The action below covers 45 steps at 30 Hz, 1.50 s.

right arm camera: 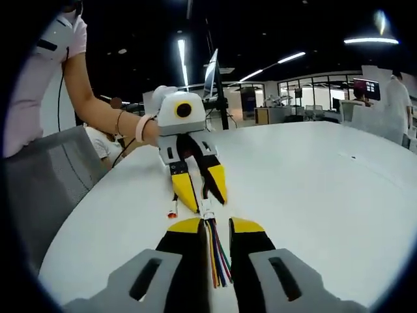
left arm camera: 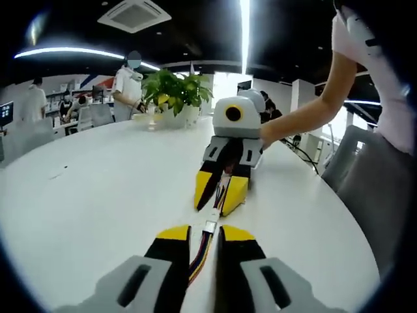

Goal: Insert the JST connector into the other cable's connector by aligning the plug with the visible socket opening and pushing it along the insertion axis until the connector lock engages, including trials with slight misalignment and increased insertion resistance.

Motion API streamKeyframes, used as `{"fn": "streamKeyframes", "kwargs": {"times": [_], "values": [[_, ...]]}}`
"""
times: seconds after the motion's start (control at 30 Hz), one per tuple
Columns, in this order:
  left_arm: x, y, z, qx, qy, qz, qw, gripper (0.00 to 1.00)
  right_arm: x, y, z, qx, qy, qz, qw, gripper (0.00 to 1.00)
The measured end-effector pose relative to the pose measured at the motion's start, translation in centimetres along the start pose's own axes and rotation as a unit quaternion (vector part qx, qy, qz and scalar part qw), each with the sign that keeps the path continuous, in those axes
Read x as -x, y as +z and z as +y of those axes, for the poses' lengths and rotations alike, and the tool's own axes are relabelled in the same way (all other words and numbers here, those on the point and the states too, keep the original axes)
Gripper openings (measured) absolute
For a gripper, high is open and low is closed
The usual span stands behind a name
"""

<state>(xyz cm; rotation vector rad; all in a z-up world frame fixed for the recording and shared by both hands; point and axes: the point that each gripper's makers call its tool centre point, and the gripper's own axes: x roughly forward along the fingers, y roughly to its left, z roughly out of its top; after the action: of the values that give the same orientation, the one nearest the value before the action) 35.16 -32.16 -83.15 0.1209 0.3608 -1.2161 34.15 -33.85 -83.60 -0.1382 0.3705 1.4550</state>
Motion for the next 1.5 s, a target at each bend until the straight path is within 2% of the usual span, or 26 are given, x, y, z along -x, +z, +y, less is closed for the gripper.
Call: {"fn": "streamKeyframes", "kwargs": {"times": [0.03, 0.07, 0.2, 0.37, 0.53, 0.63, 0.7, 0.8, 1.03, 1.33, 1.5], "values": [[0.1, 0.6, 0.0, 0.010, 0.000, -0.017, 0.9998, 0.14, 0.1, 0.1, -0.1, -0.004, -0.006, 0.000, 1.0000, 0.15], [0.2, 0.8, 0.1, 0.011, -0.001, -0.021, 0.9997, 0.14, 0.2, 0.3, -0.2, -0.004, -0.006, -0.003, 1.0000, 0.16], [0.4, 1.4, 0.3, -0.005, 0.008, -0.018, 0.9998, 0.16, 0.6, 1.6, -0.2, -0.002, -0.008, -0.019, 0.9998, 0.15], [1.1, 2.0, -0.6, -0.020, 0.005, -0.016, 0.9997, 0.17, 1.8, 2.9, 0.0, 0.019, -0.008, -0.028, 0.9994, 0.14], [1.8, 2.0, -1.5, -0.037, -0.002, -0.005, 0.9993, 0.18, 2.8, 1.9, 0.9, 0.035, 0.004, -0.001, 0.9994, 0.13], [2.2, 1.9, -1.2, -0.046, 0.012, 0.000, 0.9988, 0.18, 3.4, 0.9, 1.7, 0.044, 0.017, 0.020, 0.9987, 0.12], [2.4, 2.1, -1.3, -0.045, 0.018, -0.007, 0.9988, 0.17, 3.6, 0.5, 2.3, 0.046, 0.025, 0.026, 0.9983, 0.12], [2.3, 2.7, -2.5, -0.034, -0.001, -0.031, 0.9989, 0.11, 3.7, 0.0, 2.7, 0.048, 0.031, 0.034, 0.9978, 0.10], [1.3, 0.8, -4.4, -0.027, -0.030, 0.000, 0.9992, 0.11, 4.3, -1.2, 1.9, 0.047, 0.028, 0.050, 0.9973, 0.10], [1.4, -1.0, -4.1, -0.027, -0.026, 0.024, 0.9990, 0.12, 4.5, -2.7, 1.7, 0.043, 0.029, 0.064, 0.9966, 0.11], [1.5, -1.6, -4.1, -0.019, -0.024, 0.025, 0.9992, 0.11, 4.3, -2.9, 1.5, 0.056, 0.022, 0.066, 0.9960, 0.11]]}}
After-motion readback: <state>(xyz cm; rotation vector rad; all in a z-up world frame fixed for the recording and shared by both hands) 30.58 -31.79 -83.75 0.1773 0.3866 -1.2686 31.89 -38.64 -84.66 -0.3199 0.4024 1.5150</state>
